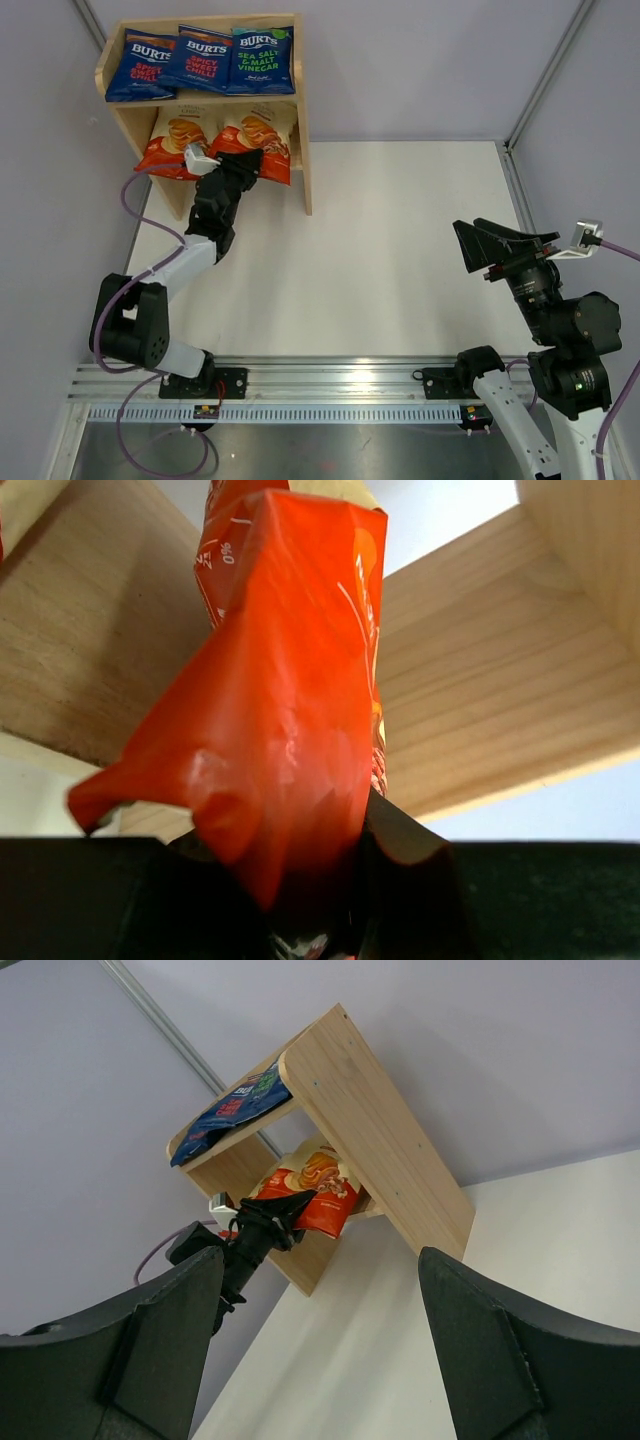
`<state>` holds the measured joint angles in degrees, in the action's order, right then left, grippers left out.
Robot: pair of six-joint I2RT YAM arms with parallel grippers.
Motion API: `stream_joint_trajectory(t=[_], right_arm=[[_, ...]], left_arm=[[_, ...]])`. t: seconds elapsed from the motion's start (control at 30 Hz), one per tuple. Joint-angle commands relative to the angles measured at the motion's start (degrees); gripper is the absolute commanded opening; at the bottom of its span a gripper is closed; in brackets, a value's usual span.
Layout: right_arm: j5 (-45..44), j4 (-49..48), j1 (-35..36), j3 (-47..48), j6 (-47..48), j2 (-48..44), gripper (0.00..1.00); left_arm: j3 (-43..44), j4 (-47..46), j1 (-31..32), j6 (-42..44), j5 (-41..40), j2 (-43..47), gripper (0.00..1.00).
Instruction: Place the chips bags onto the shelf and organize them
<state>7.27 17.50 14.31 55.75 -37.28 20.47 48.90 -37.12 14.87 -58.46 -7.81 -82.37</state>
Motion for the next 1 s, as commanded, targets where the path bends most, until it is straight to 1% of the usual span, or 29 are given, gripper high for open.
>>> stream_joint_trajectory(t=[0.0,0.07,0.13,0.17,0.2,0.23,0.37,0.5,0.53,0.57,0.63,0.67,0.73,0.77,0.8,0.87,0.9,0.97], right_arm=[[1.7,0.0,0.1,1.3,-1.4,0.1,0.86],[2.0,-0.2,0.0,1.0,-1.7,0.0,0.86],[2.0,-0.3,-0.1,0.8,-1.9,-0.1,0.86],[1.9,-0.4,0.0,0.7,-2.0,-0.3,0.86],[1.8,-0.5,0.0,0.6,-1.9,-0.4,0.86],[1.8,-0.4,0.0,0.5,-1.9,-0.4,0.86],[3.5,-0.1,0.0,0.7,-1.3,0.4,0.85],[3.6,2.8,0.0,1.5,0.0,2.6,0.85],[3.5,3.0,-0.1,1.4,0.2,2.8,0.85],[3.1,3.3,0.0,1.1,0.4,3.0,0.85],[3.2,3.7,0.0,1.0,0.5,3.9,0.85],[3.3,4.4,0.0,1.0,0.8,4.3,0.86],[3.8,4.9,0.0,1.4,1.2,5.5,0.85],[4.3,5.4,0.0,1.4,1.7,5.9,0.85],[4.7,5.2,0.1,1.4,1.9,6.6,0.86],[6.2,5.5,0.0,1.5,3.4,7.3,0.86],[6.7,6.0,0.0,1.6,3.9,8.3,0.86],[7.7,7.0,0.0,2.1,5.1,9.6,0.86]], left_arm=[[4.3,-8.4,0.2,-4.1,1.5,-2.6,0.15],[6.0,-8.0,0.5,-5.3,2.5,-4.1,0.15],[7.0,-6.8,1.6,-4.7,2.5,-4.9,0.18],[7.6,-5.6,2.2,-4.5,1.8,-4.7,0.22],[7.6,-4.8,2.6,-4.1,0.5,-4.6,0.33],[7.6,-4.6,3.4,-3.4,0.3,-4.5,0.38],[9.1,-2.3,3.8,-3.6,1.3,-5.4,0.44],[8.0,0.0,4.0,-3.5,1.8,-4.6,0.45],[7.3,0.7,4.0,-3.4,1.5,-4.2,0.49],[6.9,1.6,3.9,-3.2,1.1,-3.3,0.57],[6.9,5.0,3.9,-1.6,-0.2,-2.4,0.61],[7.3,6.3,3.9,-0.9,-0.6,-1.4,0.66],[9.4,12.8,3.9,0.9,-2.5,-0.4,0.70],[9.8,14.9,3.9,1.8,-3.3,0.2,0.76],[10.2,18.5,3.9,2.5,-5.4,1.4,0.79],[11.9,21.8,3.9,4.4,-6.9,2.6,0.85],[12.8,26.7,3.9,5.0,-9.0,3.5,0.90],[13.6,29.7,3.9,6.4,-10.4,4.4,0.95]])
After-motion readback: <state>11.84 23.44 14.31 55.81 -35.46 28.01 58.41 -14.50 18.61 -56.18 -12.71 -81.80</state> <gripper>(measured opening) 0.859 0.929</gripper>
